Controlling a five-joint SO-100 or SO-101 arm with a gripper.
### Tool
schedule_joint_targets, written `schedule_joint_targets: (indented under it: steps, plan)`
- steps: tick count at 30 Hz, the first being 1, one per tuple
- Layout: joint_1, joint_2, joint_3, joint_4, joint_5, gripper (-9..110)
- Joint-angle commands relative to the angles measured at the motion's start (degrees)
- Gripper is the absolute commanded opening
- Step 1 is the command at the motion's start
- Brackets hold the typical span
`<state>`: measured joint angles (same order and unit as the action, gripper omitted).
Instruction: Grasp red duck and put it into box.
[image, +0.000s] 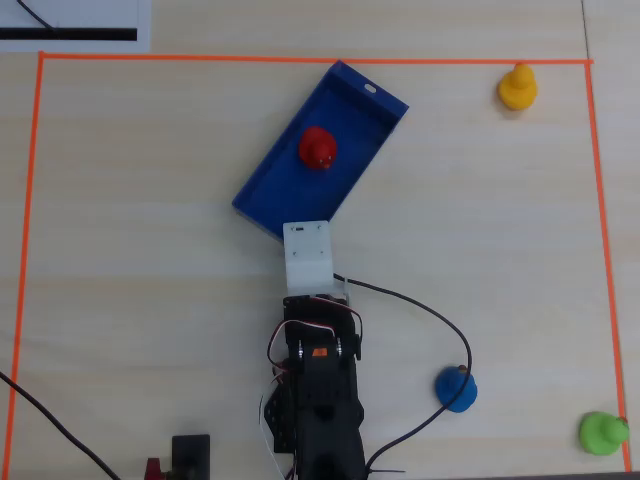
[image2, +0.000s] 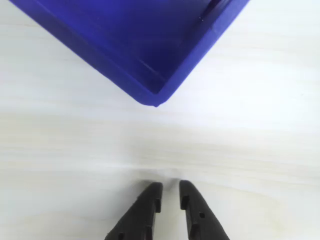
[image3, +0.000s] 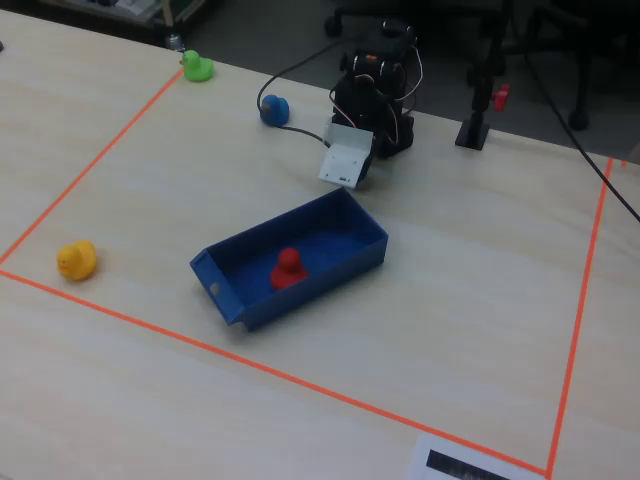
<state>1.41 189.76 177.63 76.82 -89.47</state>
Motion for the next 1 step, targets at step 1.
schedule_joint_targets:
  steps: [1]
  plan:
    - [0.62,-0.09,0.62,0.35,-0.62,1]
